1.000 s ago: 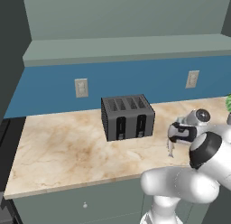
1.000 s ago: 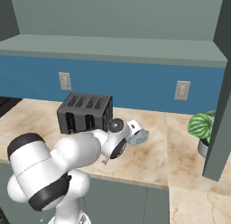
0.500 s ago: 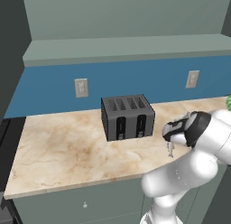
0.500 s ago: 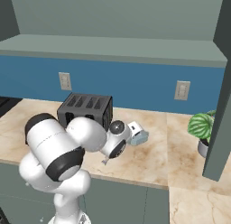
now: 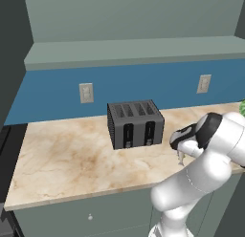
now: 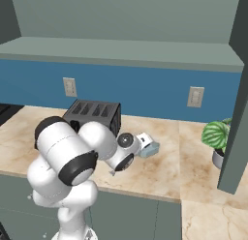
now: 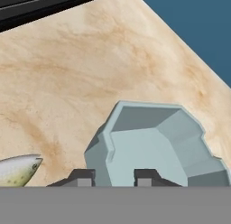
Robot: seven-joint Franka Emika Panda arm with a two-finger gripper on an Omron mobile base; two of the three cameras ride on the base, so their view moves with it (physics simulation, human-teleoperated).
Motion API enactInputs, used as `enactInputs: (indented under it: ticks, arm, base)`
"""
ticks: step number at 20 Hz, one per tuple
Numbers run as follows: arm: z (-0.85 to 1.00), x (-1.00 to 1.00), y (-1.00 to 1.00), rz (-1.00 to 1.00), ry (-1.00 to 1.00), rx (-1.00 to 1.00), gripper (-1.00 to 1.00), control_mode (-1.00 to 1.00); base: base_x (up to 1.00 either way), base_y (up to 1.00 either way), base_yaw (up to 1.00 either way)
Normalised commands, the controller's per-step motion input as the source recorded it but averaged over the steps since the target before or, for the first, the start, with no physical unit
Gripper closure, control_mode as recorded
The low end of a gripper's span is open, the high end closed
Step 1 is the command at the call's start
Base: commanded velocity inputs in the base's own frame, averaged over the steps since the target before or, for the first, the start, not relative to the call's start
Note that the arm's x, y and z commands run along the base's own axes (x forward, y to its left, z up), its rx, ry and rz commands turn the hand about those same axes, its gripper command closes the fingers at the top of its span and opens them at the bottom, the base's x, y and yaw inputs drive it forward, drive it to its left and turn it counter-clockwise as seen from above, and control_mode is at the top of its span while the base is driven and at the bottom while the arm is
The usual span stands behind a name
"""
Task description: Retrieve the tupperware from the cabinet, then place the raw meat into the tupperware to avoid contamination.
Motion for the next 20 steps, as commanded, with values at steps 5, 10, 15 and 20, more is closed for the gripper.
enactInputs:
  ticks: [5,10,15,20]
  arm:
    - [0.00,0.00,0.00,0.00,0.00,0.00,-1.00,-1.00]
    - [0.00,0.00,0.00,0.00,0.00,0.00,-1.00,-1.00]
    - [0.01,0.02,0.00,-0.01,0.00,0.00,-1.00,-1.00]
    - [0.21,-0.02,0.07,-0.06,0.00,0.00,-1.00,-1.00]
  base:
    - [0.00,0.00,0.00]
    - [0.00,0.00,0.00]
    - [0.00,0.00,0.00]
    - [0.00,0.00,0.00]
